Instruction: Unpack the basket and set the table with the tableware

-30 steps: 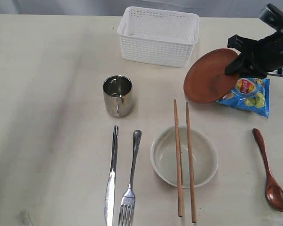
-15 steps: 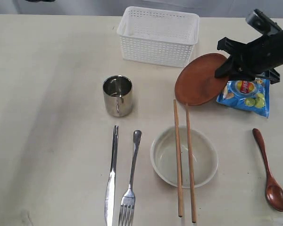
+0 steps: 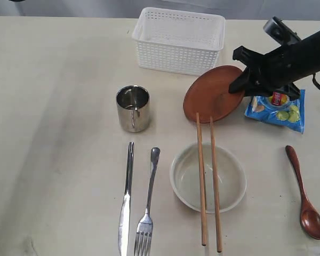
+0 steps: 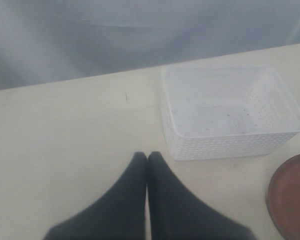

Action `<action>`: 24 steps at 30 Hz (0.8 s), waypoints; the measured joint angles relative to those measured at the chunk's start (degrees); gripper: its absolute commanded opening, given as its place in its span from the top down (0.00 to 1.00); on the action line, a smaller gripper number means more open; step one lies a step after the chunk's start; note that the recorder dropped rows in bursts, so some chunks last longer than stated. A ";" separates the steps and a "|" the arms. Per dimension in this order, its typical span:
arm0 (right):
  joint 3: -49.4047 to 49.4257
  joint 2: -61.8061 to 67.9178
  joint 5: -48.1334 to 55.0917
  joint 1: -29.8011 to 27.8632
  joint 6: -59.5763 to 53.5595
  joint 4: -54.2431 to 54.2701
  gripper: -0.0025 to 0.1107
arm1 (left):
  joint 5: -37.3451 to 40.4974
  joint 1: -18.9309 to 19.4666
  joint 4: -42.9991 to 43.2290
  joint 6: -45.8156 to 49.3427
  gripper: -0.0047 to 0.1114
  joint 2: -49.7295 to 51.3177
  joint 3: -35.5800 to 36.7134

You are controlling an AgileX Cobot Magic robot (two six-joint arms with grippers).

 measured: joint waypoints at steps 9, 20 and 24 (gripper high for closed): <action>0.05 0.28 0.10 0.00 0.43 0.46 0.98 | 0.00 0.00 0.00 0.00 0.96 -0.24 0.02; -0.04 0.28 -0.10 0.00 0.99 -0.20 0.69 | -0.46 0.00 0.00 0.00 0.96 -0.36 0.02; 0.07 1.03 -1.42 0.11 0.99 -3.40 0.63 | -0.81 0.00 0.00 0.00 0.96 -0.36 0.02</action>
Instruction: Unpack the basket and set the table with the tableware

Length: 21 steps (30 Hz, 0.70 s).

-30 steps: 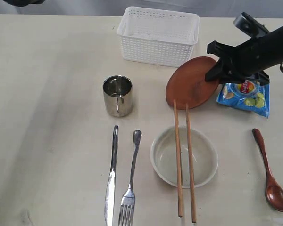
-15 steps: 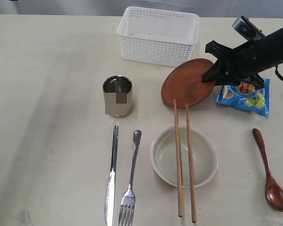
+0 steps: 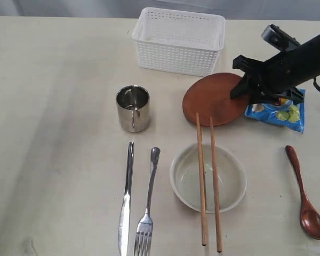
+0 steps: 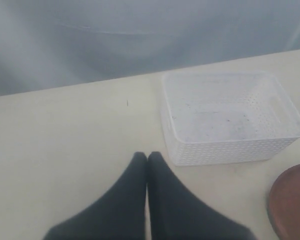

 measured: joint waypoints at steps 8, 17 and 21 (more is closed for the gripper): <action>0.00 0.03 -0.47 0.00 0.68 -0.65 0.63 | -0.94 0.00 0.00 0.10 0.96 0.00 0.00; -2.14 -0.90 0.78 0.00 2.54 -0.75 0.63 | -1.35 0.00 0.00 0.10 0.96 0.00 0.00; -5.12 -3.82 4.47 -0.74 5.15 -4.35 0.63 | -1.35 0.00 0.00 0.10 0.96 0.00 0.00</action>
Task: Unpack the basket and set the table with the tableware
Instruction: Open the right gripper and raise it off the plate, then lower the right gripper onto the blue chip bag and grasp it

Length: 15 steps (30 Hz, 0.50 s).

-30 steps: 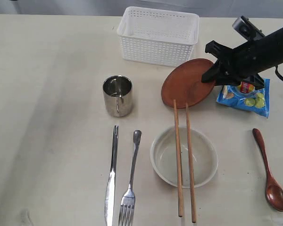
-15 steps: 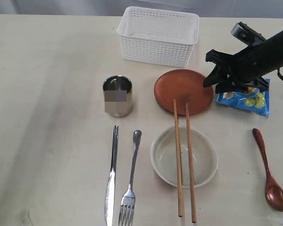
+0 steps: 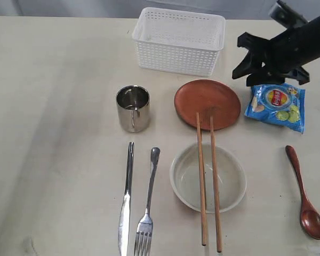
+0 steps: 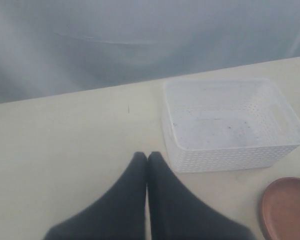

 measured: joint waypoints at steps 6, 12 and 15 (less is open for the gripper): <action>-1.89 -5.30 3.28 -4.68 11.73 -17.66 0.40 | 0.00 0.00 0.00 0.00 0.96 0.00 0.00; -1.89 -5.67 4.84 -9.56 17.96 -28.66 0.51 | 0.10 0.00 0.00 0.00 0.96 -0.46 0.00; -1.89 -4.39 4.84 -10.42 18.15 -29.53 0.59 | 0.10 0.00 0.00 0.00 0.96 -0.46 0.00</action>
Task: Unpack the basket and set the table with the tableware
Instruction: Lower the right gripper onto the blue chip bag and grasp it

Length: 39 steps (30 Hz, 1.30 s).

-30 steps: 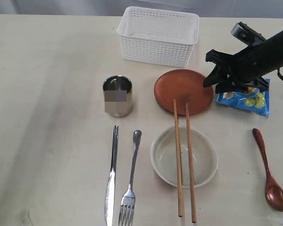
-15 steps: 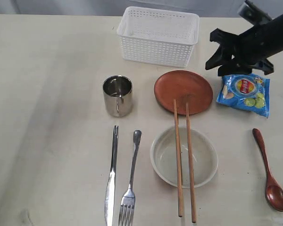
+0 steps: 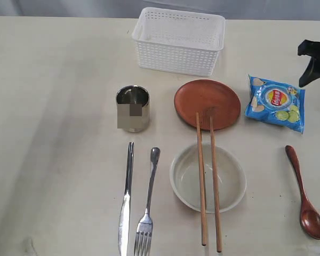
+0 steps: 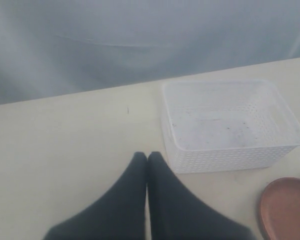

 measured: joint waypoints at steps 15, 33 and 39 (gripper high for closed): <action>0.00 8.97 -2.16 -1.65 3.04 -4.21 0.60 | 0.00 0.00 0.00 0.00 0.96 0.00 0.00; 0.00 13.05 -4.97 -1.65 3.02 -2.78 0.98 | 0.00 0.00 0.00 0.00 0.96 0.00 0.00; 0.00 10.06 -6.11 -1.65 2.91 -2.78 0.97 | 0.00 0.00 0.00 0.13 0.96 0.00 0.00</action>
